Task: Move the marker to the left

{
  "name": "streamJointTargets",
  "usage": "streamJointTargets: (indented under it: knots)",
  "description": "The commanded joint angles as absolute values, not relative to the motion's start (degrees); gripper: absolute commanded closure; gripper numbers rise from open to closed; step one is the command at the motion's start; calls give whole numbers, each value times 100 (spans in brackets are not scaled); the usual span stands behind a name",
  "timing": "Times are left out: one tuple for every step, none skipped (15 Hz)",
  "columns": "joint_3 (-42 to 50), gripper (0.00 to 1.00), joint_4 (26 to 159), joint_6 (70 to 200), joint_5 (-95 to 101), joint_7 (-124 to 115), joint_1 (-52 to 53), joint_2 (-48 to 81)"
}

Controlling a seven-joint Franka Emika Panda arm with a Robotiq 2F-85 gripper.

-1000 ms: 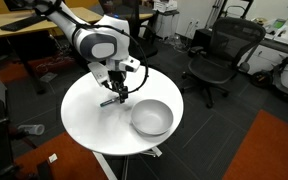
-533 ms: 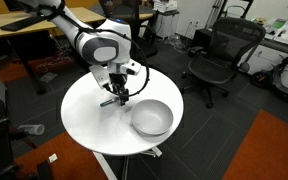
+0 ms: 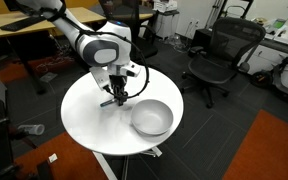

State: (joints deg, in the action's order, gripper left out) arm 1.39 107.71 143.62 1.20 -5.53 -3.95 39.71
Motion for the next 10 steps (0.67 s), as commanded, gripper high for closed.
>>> streamJointTargets:
  knots:
    - [161, 73, 10643, 14202, -7, -425, -390, 4009]
    - [161, 81, 10641, 14199, -6, -425, -389, 4010]
    - [163, 88, 10637, 14195, -2, -426, -386, 4012]
    - [167, 95, 10633, 14191, 3, -429, -381, 4013]
    - [179, 100, 10641, 14183, 17, -445, -367, 3994]
    - [191, 98, 10678, 14202, 32, -467, -346, 3923]
    - [188, 95, 10705, 14216, 36, -469, -335, 3857]
    - [193, 95, 10739, 14231, 71, -462, -306, 3763]
    - [213, 95, 10774, 14236, 143, -451, -249, 3649]
    - [231, 95, 10778, 14227, 214, -446, -195, 3568]
